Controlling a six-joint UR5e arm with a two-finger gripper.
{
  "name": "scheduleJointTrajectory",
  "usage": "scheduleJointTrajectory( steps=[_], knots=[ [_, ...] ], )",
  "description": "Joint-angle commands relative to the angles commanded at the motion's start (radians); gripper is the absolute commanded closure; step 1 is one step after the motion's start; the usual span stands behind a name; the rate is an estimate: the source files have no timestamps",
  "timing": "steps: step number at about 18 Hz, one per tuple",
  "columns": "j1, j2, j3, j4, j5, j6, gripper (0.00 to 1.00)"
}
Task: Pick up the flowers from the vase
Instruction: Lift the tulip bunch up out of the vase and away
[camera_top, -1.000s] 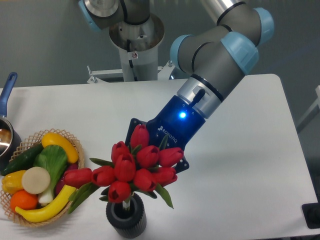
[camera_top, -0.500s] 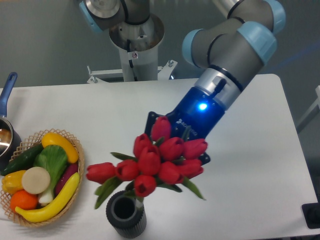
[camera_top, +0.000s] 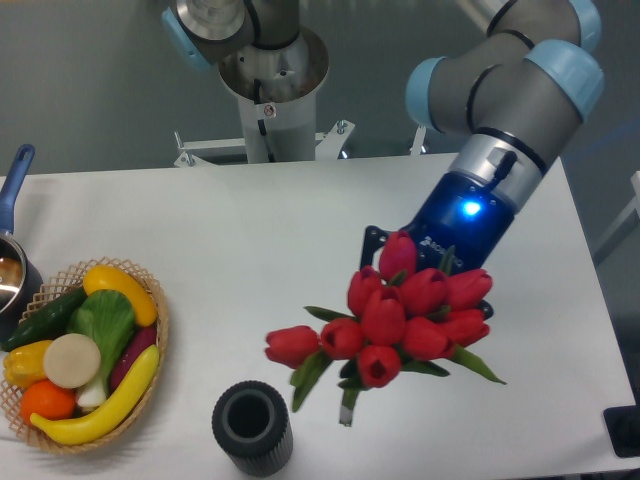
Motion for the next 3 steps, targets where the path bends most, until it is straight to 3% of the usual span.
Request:
scheduleJointTrajectory(
  steps=[3],
  knots=[
    [0.0,0.0,-0.006,0.002,0.002,0.0,0.62]
  ],
)
